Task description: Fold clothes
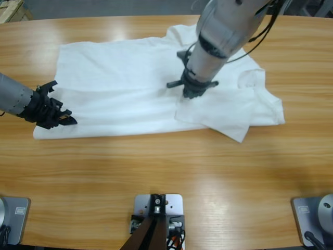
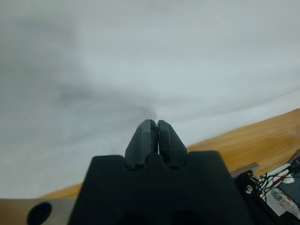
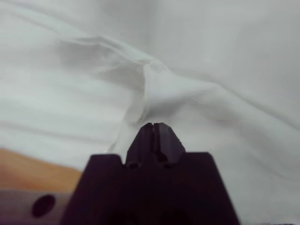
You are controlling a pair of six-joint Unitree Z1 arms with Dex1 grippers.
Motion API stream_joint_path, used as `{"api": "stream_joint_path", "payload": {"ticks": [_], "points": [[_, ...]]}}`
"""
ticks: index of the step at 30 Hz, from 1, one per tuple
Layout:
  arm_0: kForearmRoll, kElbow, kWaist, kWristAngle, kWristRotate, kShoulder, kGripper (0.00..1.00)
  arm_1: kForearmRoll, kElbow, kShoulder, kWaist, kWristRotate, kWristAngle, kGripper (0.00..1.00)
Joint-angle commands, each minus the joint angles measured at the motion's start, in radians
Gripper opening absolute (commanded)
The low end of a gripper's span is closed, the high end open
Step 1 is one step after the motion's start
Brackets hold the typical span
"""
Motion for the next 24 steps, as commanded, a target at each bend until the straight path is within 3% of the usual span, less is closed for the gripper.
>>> {"api": "stream_joint_path", "payload": {"ticks": [1, 2, 3, 4, 5, 6, 8, 15, 24], "points": [[-0.007, 0.027, 0.019, -0.004, -0.048, -0.243, 0.0, 0.033, 0.172, -0.372, 0.009, 0.099, -0.067, 0.0], [-0.008, 0.026, 0.019, -0.003, -0.058, -0.251, 0.185, 0.028, 0.21, -0.377, 0.009, 0.109, -0.071, 0.065], [-0.007, 0.025, 0.019, 0.0, -0.071, -0.245, 0.619, 0.024, 0.242, -0.369, 0.007, 0.115, -0.071, 0.198], [-0.004, 0.029, 0.019, 0.006, -0.074, -0.238, 0.662, 0.02, 0.268, -0.356, 0.001, 0.118, -0.071, 0.212], [-0.002, 0.037, 0.019, 0.013, -0.074, -0.231, 0.619, 0.012, 0.287, -0.341, -0.004, 0.119, -0.072, 0.117], [-0.001, 0.044, 0.019, 0.023, -0.073, -0.218, 0.477, 0.001, 0.303, -0.327, -0.01, 0.119, -0.078, 0.0], [0.002, 0.048, 0.019, 0.034, -0.063, -0.192, 0.002, -0.012, 0.317, -0.308, -0.038, 0.117, -0.108, 0.0], [0.008, 0.046, 0.019, 0.146, -0.028, -0.104, 0.0, -0.054, 0.347, -0.231, -0.198, 0.028, -0.106, 0.0], [0.014, 0.012, 0.027, 0.17, -0.054, 0.092, 0.0, -0.166, 0.457, -0.108, -0.223, 0.007, -0.079, 0.0]]}}
